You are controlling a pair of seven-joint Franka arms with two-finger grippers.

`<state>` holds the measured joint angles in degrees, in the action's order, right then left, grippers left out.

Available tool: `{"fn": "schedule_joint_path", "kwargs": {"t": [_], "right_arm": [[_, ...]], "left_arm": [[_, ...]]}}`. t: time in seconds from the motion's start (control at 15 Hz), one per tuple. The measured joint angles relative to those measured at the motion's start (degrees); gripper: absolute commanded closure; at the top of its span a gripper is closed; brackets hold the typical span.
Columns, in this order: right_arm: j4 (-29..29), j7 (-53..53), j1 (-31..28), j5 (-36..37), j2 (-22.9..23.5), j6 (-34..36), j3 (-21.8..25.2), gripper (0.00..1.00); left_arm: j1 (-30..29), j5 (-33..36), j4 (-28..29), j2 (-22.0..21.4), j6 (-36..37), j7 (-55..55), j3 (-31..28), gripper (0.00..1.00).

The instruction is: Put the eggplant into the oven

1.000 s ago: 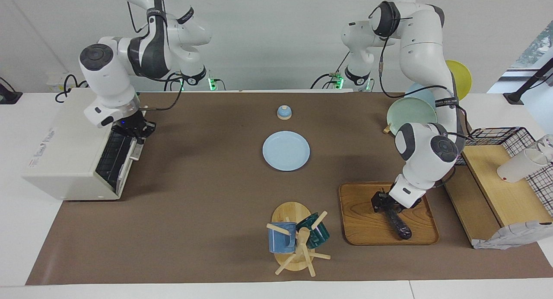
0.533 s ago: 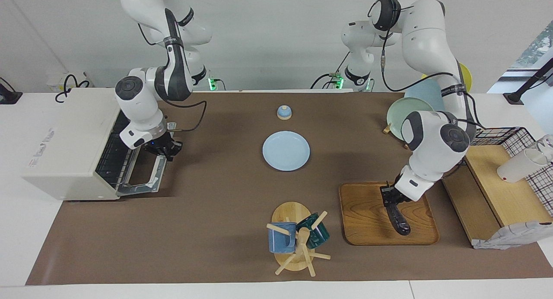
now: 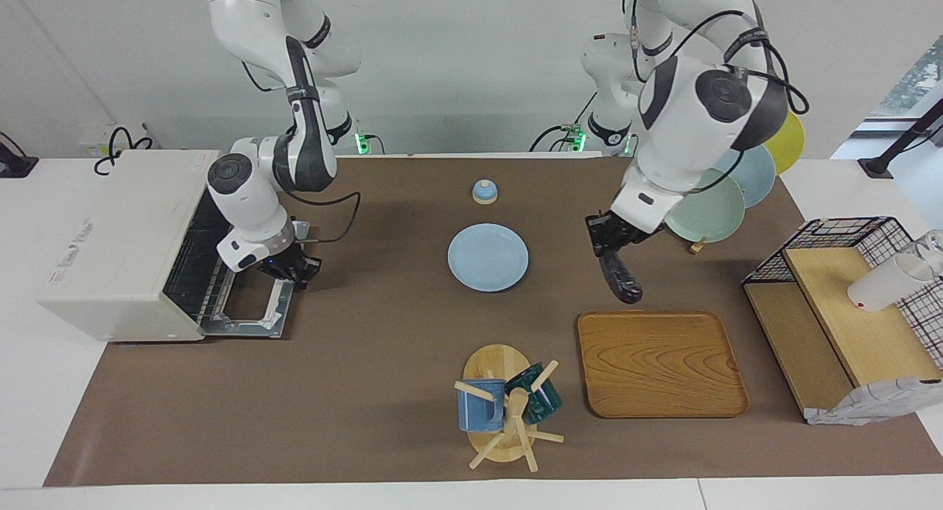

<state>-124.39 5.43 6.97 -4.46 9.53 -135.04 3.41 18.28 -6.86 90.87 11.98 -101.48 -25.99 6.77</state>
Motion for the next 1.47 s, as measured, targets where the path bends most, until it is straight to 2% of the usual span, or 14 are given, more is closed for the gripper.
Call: {"fn": "schedule_joint_path", "kwargs": {"t": [0.13,0.2,0.27,0.33,0.4,0.47,0.53,0.8,1.4,1.47], "right_arm": [[2.3,3.2,3.3,0.0,0.0,1.4,0.0,1.0],[3.9,5.1,5.0,0.0,0.0,2.7,0.0,0.89],[5.3,7.2,6.5,-0.1,-0.1,3.7,0.0,0.73],[6.3,9.7,7.9,-0.1,-0.1,4.6,0.0,0.39],[6.9,11.6,9.0,-0.1,-0.2,5.1,0.0,0.2],[7.2,12.7,9.9,-0.1,-0.3,5.4,0.0,0.06],[7.3,13.3,10.4,-0.1,-0.3,5.5,0.0,0.0],[7.3,13.3,11.5,-0.1,-0.4,6.5,-0.3,0.0],[7.3,13.4,13.1,-0.1,-0.6,6.6,-0.6,0.0],[7.3,13.4,13.1,-0.1,-0.6,6.6,-0.6,0.0]], "left_arm": [[5.5,0.0,4.7,-1.6,-4.2,-5.4,0.1,1.0],[8.4,0.0,8.0,-2.6,-8.4,-8.0,0.1,1.0],[11.0,-0.1,11.5,-3.5,-12.7,-10.0,0.2,1.0],[13.5,-0.1,15.3,-4.4,-16.9,-11.8,0.2,1.0],[16.0,-0.1,18.8,-4.9,-20.6,-13.5,0.2,1.0],[18.2,-0.1,22.1,-5.1,-24.4,-15.0,0.2,1.0],[19.9,-0.1,25.0,-5.2,-28.0,-16.0,0.2,1.0],[21.2,-0.1,30.6,-4.8,-34.9,-16.6,-0.2,1.0],[21.0,-0.1,30.8,0.2,-42.0,-16.3,-1.3,1.0],[21.0,-0.1,30.7,0.3,-42.1,-16.1,-1.4,0.84]]}}
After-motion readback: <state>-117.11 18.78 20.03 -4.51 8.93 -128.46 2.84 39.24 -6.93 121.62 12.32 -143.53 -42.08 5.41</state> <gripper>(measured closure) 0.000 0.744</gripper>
